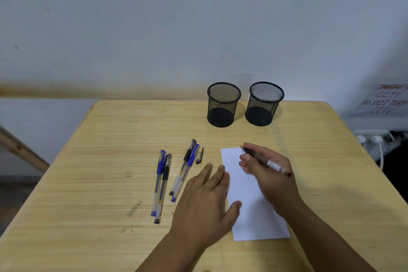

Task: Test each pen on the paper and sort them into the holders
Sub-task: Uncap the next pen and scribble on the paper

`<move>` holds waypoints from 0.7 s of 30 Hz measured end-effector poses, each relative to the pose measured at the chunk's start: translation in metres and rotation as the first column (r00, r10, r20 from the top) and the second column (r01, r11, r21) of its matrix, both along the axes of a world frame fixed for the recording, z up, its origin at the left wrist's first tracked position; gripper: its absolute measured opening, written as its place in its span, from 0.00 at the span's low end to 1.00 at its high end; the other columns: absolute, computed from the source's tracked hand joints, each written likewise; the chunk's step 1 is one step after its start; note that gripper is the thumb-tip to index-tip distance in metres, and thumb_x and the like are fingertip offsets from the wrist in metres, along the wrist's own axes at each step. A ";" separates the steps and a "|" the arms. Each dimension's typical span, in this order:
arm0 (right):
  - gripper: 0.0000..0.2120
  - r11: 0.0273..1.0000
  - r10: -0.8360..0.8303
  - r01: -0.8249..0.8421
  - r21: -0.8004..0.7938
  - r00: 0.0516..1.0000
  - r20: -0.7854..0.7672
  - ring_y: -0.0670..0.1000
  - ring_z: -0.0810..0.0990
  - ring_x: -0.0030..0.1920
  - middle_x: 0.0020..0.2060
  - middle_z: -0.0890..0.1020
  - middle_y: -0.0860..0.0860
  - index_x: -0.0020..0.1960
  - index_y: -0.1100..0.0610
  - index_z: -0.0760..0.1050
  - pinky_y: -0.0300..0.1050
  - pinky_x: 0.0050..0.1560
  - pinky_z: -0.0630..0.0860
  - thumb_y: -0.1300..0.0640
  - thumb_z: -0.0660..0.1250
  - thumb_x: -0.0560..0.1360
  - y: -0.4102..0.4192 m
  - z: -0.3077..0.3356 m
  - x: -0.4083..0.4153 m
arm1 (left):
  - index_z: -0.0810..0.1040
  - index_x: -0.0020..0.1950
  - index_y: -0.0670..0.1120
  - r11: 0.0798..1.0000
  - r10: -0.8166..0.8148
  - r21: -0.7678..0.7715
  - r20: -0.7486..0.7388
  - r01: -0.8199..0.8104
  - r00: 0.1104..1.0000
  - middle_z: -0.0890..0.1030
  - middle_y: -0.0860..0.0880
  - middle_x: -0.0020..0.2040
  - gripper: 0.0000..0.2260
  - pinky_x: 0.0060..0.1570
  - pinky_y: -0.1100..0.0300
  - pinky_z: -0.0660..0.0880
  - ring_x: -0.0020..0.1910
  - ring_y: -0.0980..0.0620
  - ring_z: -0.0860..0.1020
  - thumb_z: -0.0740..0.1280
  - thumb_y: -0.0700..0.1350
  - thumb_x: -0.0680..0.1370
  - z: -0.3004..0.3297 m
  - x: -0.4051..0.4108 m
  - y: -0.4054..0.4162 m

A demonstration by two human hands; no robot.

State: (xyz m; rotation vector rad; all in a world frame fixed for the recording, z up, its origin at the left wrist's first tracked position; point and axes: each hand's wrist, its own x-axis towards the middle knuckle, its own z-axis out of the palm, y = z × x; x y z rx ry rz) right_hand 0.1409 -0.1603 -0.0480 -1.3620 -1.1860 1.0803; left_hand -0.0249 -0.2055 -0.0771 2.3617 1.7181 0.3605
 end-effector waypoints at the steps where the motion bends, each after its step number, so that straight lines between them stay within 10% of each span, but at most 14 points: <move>1: 0.09 0.999 -0.035 0.035 0.000 0.999 0.009 0.46 0.85 0.46 0.46 0.86 0.45 0.53 0.48 0.81 0.34 0.42 0.80 0.60 0.69 0.76 0.004 0.001 -0.005 | 0.59 0.78 0.51 1.000 0.003 0.000 0.002 -0.003 1.000 0.57 0.55 0.79 0.32 0.72 0.55 0.51 0.79 0.52 0.48 0.53 0.65 0.78 0.001 0.000 0.000; 9: 0.07 0.996 0.060 -0.077 0.047 0.954 0.292 0.37 0.83 0.44 0.43 0.85 0.44 0.49 0.50 0.81 0.28 0.45 0.76 0.61 0.70 0.75 0.039 -0.005 -0.016 | 0.57 0.79 0.52 1.000 0.011 -0.005 -0.023 -0.011 1.000 0.56 0.56 0.79 0.33 0.73 0.55 0.48 0.79 0.53 0.46 0.52 0.66 0.77 -0.001 0.001 0.002; 21: 0.08 0.997 0.009 -0.024 0.068 0.976 0.219 0.50 0.85 0.44 0.40 0.85 0.51 0.43 0.46 0.76 0.54 0.52 0.82 0.58 0.72 0.74 0.056 -0.024 -0.018 | 0.58 0.79 0.50 1.000 -0.016 0.015 0.006 0.016 1.000 0.57 0.54 0.79 0.34 0.72 0.58 0.42 0.79 0.53 0.45 0.51 0.65 0.76 0.000 0.000 0.004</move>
